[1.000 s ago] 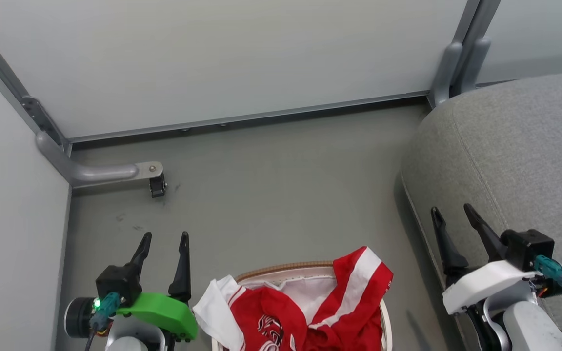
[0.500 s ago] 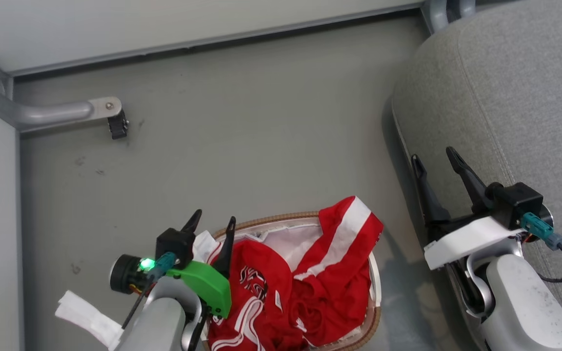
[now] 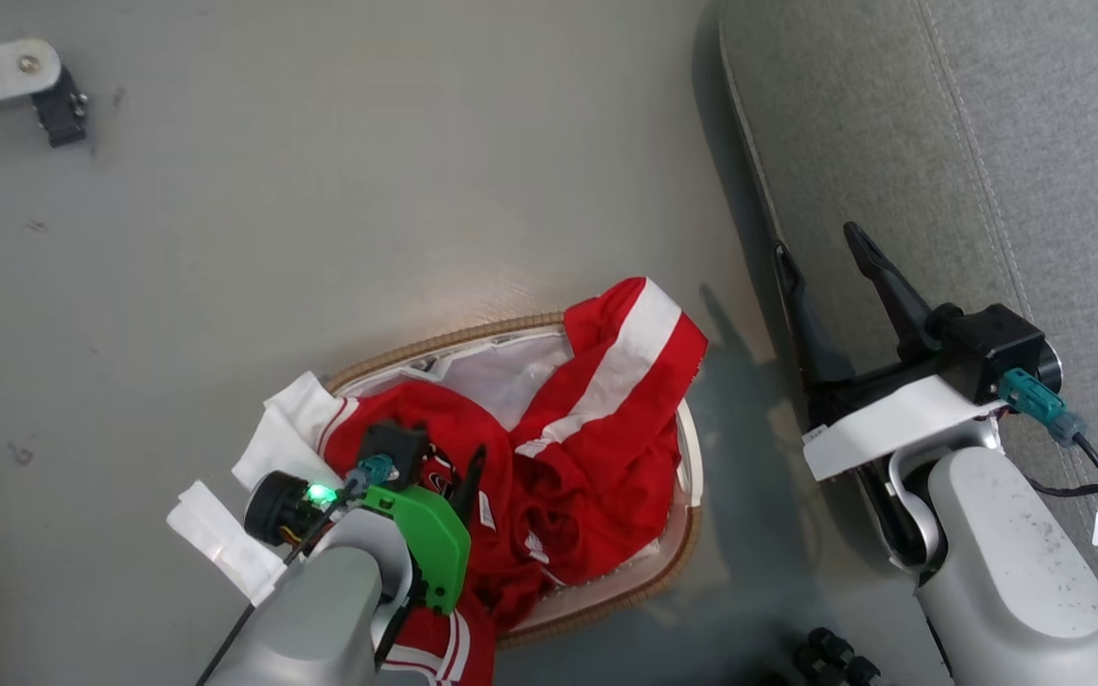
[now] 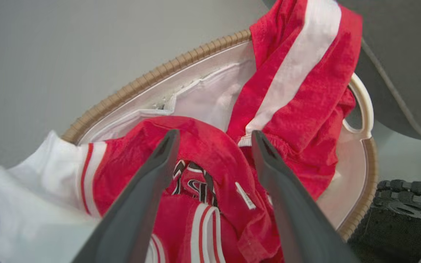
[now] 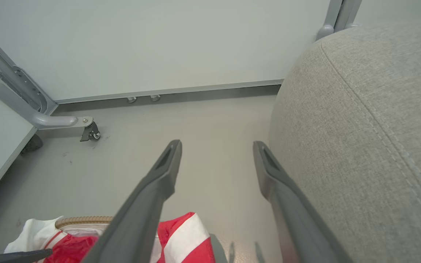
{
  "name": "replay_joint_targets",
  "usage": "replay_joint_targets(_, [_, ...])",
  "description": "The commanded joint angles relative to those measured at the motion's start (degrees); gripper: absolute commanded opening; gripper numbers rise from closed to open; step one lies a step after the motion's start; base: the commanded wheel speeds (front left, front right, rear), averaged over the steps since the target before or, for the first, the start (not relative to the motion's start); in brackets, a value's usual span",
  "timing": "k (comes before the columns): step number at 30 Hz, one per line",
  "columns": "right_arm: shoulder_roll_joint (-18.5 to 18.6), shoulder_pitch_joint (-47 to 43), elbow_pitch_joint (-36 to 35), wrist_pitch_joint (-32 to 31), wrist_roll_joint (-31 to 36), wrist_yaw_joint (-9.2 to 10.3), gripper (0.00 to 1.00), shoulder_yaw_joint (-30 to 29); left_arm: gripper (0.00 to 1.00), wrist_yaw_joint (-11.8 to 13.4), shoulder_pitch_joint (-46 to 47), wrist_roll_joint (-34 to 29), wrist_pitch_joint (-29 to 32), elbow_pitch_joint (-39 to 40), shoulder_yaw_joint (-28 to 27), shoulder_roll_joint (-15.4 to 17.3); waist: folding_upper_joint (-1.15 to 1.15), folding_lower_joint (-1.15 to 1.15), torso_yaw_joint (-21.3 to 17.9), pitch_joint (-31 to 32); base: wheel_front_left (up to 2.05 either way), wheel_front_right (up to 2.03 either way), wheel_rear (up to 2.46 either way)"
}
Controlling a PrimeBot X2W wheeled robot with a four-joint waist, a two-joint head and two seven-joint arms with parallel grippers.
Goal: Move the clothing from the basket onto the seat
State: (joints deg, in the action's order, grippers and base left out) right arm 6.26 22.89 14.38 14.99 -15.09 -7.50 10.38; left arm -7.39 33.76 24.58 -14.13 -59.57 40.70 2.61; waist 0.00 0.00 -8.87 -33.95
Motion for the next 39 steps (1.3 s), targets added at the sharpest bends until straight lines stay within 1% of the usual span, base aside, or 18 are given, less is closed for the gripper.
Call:
replay_joint_targets(1, [-0.24,1.02,-0.39,0.28,-0.23,0.02,1.00,0.15,1.00,-0.16,2.05,1.12,0.51,-1.14,0.75,0.48,0.00,0.00,-4.28,-6.88,0.00,0.00,0.00])
replay_joint_targets(4, [-0.47,1.65,-0.83,0.28,-0.64,0.02,1.00,-0.04,1.00,-0.16,3.65,2.68,3.22,-2.96,4.62,0.47,0.00,0.00,-4.60,-9.29,0.00,0.00,0.00])
replay_joint_targets(6, [-0.87,1.78,-1.00,0.29,-1.56,0.02,1.00,-0.65,1.00,-0.16,4.72,3.87,4.85,-4.02,6.07,0.56,0.00,0.00,-4.69,-10.68,0.00,0.00,0.00])
replay_joint_targets(9, [-0.90,2.07,-1.19,0.29,-1.57,0.02,1.00,-0.40,1.00,-0.16,5.65,5.57,6.65,-6.37,6.98,0.43,0.00,0.00,-4.91,-11.99,0.00,0.00,0.00])
replay_joint_targets(12, [-1.10,2.71,-1.35,0.29,-1.66,0.02,1.00,-0.12,1.00,0.34,6.71,6.78,8.43,-8.53,7.32,0.46,0.00,0.00,-5.44,-13.44,0.00,0.00,0.00])
replay_joint_targets(19, [-1.82,3.58,-1.06,0.29,-2.59,0.02,1.00,0.49,1.00,2.38,8.82,8.58,11.48,-11.14,8.44,0.54,0.00,0.00,-6.73,-16.29,0.00,0.00,0.00])
replay_joint_targets(27, [-2.31,4.37,-1.16,0.29,-2.85,0.02,1.00,0.54,1.00,3.86,11.66,9.19,11.43,-12.74,8.80,0.47,0.00,0.00,-7.58,-18.67,0.00,0.00,0.00])
replay_joint_targets(32, [-2.58,4.83,-0.87,0.29,-3.05,0.02,1.00,0.94,1.00,3.18,12.49,10.23,11.05,-13.26,8.43,0.45,0.00,0.00,-7.95,-19.26,0.00,0.00,0.00])
replay_joint_targets(33, [-2.60,4.94,-0.75,0.29,-3.10,0.02,1.00,1.05,0.61,2.92,12.56,10.46,10.50,-13.34,8.35,0.45,0.00,0.00,-8.05,-19.29,0.00,0.00,0.00])
replay_joint_targets(34, [-2.67,5.02,-0.61,0.29,-3.16,0.02,1.00,1.15,0.00,2.80,12.62,10.72,9.97,-13.38,8.22,0.45,0.00,0.00,-8.18,-19.19,0.00,0.00,0.00])
replay_joint_targets(36, [-2.80,5.09,-0.37,0.29,-3.37,0.02,1.00,1.23,0.00,2.34,11.82,11.15,10.22,-13.60,8.32,0.45,0.00,0.00,-8.38,-18.54,0.00,0.00,0.00])
replay_joint_targets(39, [-2.98,5.05,0.09,0.29,-3.60,0.02,1.00,1.12,0.00,1.86,10.30,11.80,8.82,-13.81,8.26,0.45,0.00,0.00,-8.62,-16.60,0.00,0.00,0.00])
